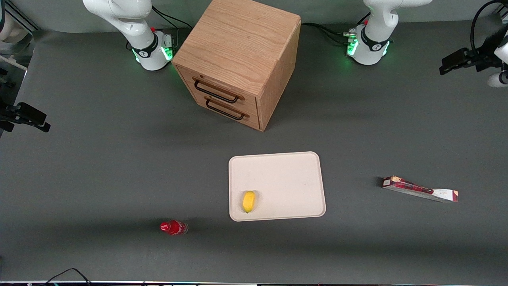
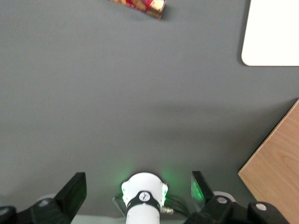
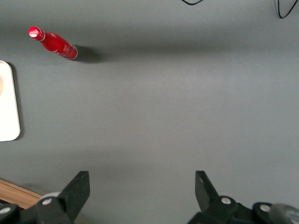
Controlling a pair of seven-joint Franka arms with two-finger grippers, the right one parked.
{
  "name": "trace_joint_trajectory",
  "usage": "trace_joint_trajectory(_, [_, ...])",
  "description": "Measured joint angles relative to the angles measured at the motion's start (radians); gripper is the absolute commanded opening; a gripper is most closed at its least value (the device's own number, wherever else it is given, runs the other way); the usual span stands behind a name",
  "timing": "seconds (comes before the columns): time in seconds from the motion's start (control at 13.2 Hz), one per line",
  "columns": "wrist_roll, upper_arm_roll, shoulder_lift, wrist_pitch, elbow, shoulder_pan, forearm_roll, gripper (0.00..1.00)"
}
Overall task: Place red cookie box on tray
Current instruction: 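Move the left gripper down toward the red-and-white cookie box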
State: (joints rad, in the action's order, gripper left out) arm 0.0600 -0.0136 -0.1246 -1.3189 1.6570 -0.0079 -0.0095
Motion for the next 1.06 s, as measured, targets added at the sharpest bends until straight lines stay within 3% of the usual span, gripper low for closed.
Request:
trace_joint_trajectory(0.53, [0.034, -0.009, 0.116, 0.027, -0.096, 0.001, 0.002, 1.00])
trace_joint_trajectory(0.76, [0.277, -0.029, 0.190, -0.021, -0.110, 0.004, 0.018, 1.00])
trace_joint_trajectory(1.06, [0.647, -0.052, 0.410, -0.195, -0.142, 0.005, 0.044, 1.00])
